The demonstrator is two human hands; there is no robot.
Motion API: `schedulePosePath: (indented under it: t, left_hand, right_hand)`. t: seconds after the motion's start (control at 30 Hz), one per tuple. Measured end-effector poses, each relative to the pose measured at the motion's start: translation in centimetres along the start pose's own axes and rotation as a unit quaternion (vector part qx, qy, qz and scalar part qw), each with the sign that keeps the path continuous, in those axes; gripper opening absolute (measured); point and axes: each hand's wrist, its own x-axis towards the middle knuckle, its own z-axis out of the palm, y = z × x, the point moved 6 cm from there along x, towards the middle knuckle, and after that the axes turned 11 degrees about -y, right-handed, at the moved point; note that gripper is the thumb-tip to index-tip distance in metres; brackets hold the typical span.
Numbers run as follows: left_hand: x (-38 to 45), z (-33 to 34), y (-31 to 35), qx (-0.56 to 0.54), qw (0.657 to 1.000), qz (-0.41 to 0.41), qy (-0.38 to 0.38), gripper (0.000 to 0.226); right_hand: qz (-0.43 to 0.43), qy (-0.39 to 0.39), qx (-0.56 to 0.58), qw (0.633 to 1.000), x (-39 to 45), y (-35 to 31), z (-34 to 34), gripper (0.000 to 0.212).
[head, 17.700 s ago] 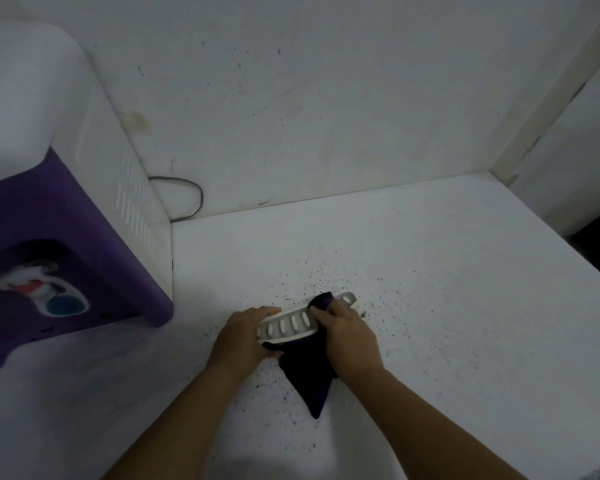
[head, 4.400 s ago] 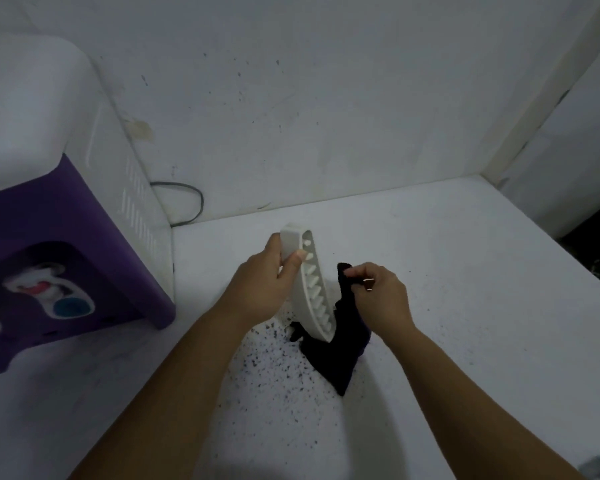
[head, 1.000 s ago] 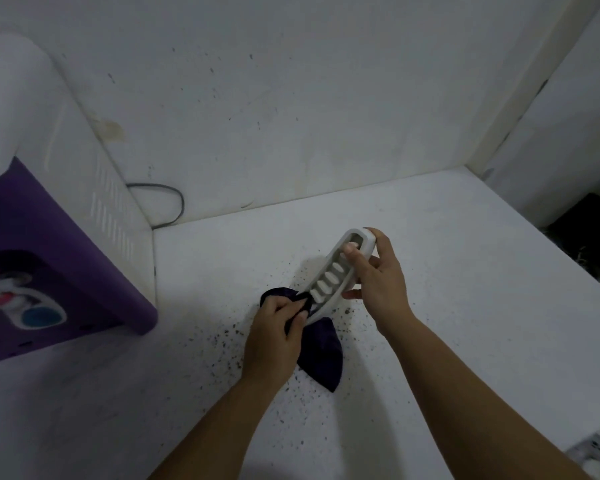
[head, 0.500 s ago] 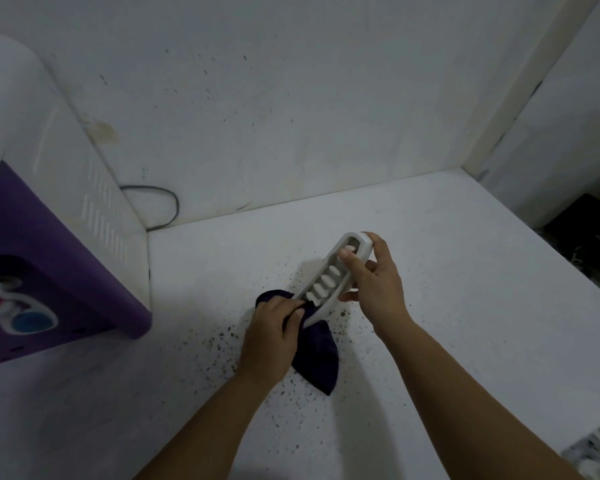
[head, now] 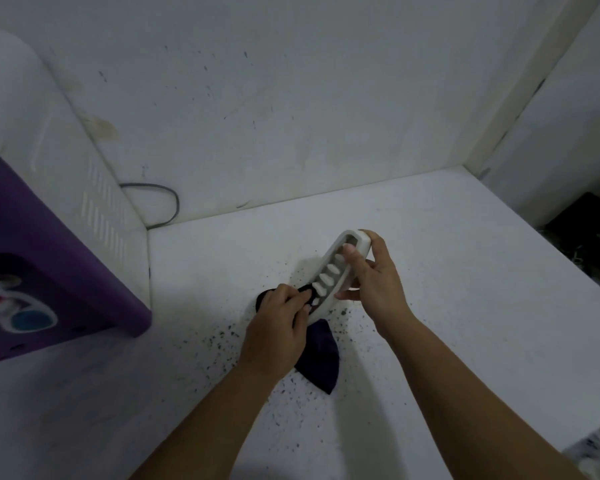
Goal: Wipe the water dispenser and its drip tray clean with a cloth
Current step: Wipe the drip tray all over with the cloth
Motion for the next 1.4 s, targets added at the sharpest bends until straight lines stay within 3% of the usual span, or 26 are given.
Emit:
schedulePosePath:
  t: [0.17,0.33,0.53,0.73,0.8,0.87,0.93,1.1,1.4]
  left_hand:
    - [-0.4,0.4,1.2,-0.007,1.0,0.009,0.007,0.032]
    - [0.5,-1.6,0.9,-0.156,0.98,-0.086,0.09,0.024]
    - [1.4,-1.5,1.4,-0.015,0.999,-0.032,0.028,0.028]
    - [0.2,-0.5,3.0,0.046,0.997,0.057,-0.005,0.031]
    - [0.7,-0.5,2.4,-0.028,1.0,-0.001,0.003,0.028]
    - [1.1,-0.7,1.1,-0.182,0.978,-0.099,0.011,0.026]
    - [1.6,-1.1,0.9,-0.238,0.962,-0.134,0.025,0.025]
    - [2.2,-2.9,1.9,-0.119,0.989,-0.066,0.057,0.025]
    - [1.4,-2.8,3.2,0.031,0.998,0.049,0.005,0.033]
  right_hand:
    - [0.0,0.012,-0.019,1.0,0.1,0.3,0.0,0.021]
    - [-0.004,0.011,-0.036,0.999,0.0,0.1,0.2,0.025]
    - [-0.008,0.012,-0.039,0.999,-0.2,0.1,0.5,0.026]
    - [-0.002,0.018,-0.037,0.999,-0.3,0.3,0.1,0.023]
    - [0.0,0.019,-0.036,0.999,-0.5,0.4,-0.1,0.024]
    - [0.003,0.019,-0.039,0.999,-0.6,0.4,-0.3,0.024]
    - [-0.001,0.015,-0.043,0.999,-0.5,0.2,0.0,0.024]
    - [-0.013,-0.001,-0.059,0.998,-0.1,-0.4,1.1,0.028]
    - [0.0,-0.018,-0.052,0.999,0.3,-0.6,1.5,0.037]
